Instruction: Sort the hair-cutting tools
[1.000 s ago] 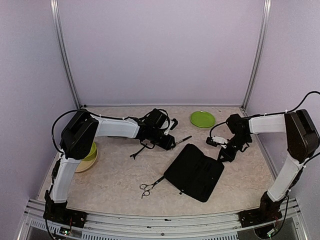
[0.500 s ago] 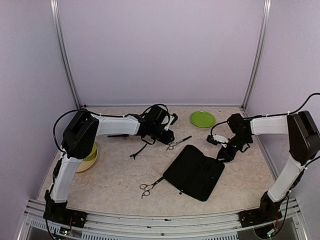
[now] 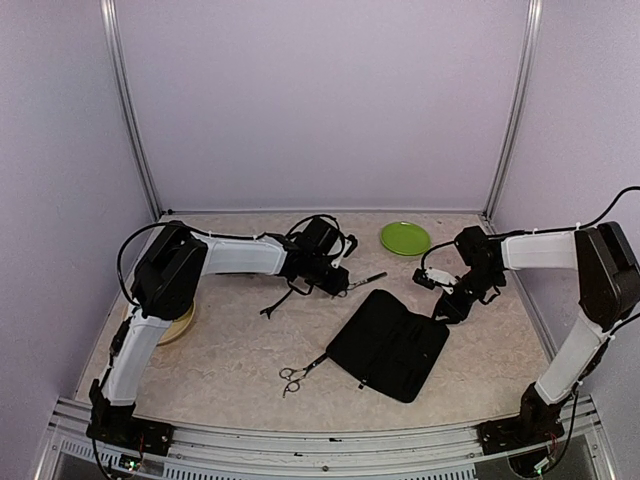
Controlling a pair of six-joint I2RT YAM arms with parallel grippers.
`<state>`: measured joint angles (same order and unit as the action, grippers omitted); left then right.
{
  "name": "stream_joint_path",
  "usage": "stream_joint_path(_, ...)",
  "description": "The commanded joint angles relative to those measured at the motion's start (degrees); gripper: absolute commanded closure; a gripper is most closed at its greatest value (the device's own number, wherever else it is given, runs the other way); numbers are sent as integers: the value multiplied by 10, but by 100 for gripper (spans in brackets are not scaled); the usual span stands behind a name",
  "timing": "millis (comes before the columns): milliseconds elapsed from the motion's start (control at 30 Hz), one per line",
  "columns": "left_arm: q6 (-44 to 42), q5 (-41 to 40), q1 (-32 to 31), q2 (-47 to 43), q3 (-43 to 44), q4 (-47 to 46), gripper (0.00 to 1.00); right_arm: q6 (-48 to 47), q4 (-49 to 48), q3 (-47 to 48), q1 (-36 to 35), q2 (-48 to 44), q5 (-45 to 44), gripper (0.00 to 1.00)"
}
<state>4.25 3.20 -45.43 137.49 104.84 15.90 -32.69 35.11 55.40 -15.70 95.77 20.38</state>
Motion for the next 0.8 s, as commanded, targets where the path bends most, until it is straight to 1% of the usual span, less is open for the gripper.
stream_joint_path(0,-22,-57,-9,2,-29,21,71,0,-3,-9,-2,-15,8,64)
stream_joint_path(167,-29,-73,-9,-48,-108,10,78,-2,-2,-8,-2,-15,12,64)
stream_joint_path(367,-29,-81,-11,-116,-203,8,81,-3,0,-3,-3,-10,20,64)
stream_joint_path(500,-18,-73,-10,-173,-283,10,82,-5,0,-4,-3,-10,23,64)
stream_joint_path(533,-18,-65,-9,-186,-300,10,81,-6,-1,-4,-3,-10,25,64)
stream_joint_path(600,-26,-28,-8,-211,-323,18,72,-7,-2,-5,-3,-7,28,64)
stream_joint_path(700,-30,20,-6,-252,-316,24,56,-6,-7,-4,-3,-1,36,64)
stream_joint_path(767,-26,41,3,-271,-301,28,51,-6,-7,-2,-3,4,40,64)
